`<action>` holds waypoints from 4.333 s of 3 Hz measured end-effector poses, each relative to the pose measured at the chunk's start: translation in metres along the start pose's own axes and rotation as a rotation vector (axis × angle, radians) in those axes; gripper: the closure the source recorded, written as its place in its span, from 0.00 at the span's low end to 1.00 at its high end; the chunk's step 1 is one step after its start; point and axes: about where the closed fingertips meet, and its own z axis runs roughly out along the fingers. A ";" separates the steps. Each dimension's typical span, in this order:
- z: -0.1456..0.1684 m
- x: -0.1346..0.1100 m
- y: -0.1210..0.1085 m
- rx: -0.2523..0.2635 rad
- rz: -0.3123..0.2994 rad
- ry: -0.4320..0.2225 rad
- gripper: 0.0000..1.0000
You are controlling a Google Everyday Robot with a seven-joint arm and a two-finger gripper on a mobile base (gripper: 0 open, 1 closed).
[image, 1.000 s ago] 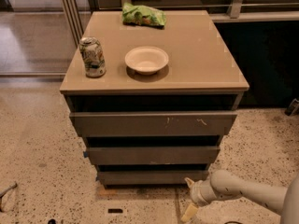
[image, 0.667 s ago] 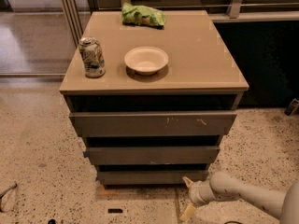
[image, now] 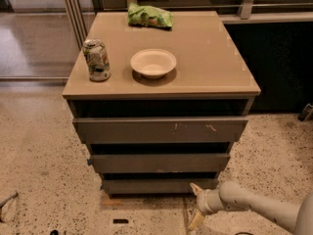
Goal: Open bottom drawer
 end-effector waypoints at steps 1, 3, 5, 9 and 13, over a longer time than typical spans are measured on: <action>0.007 -0.005 -0.015 0.041 -0.085 0.006 0.00; 0.021 -0.008 -0.044 0.037 -0.106 0.047 0.00; 0.043 0.005 -0.074 0.014 -0.045 0.110 0.00; 0.082 0.024 -0.072 -0.073 0.004 0.184 0.00; 0.062 0.019 -0.031 -0.196 0.058 0.200 0.00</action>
Offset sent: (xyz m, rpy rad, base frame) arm 0.0500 0.0105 -0.0061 -0.0887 -0.1404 0.0890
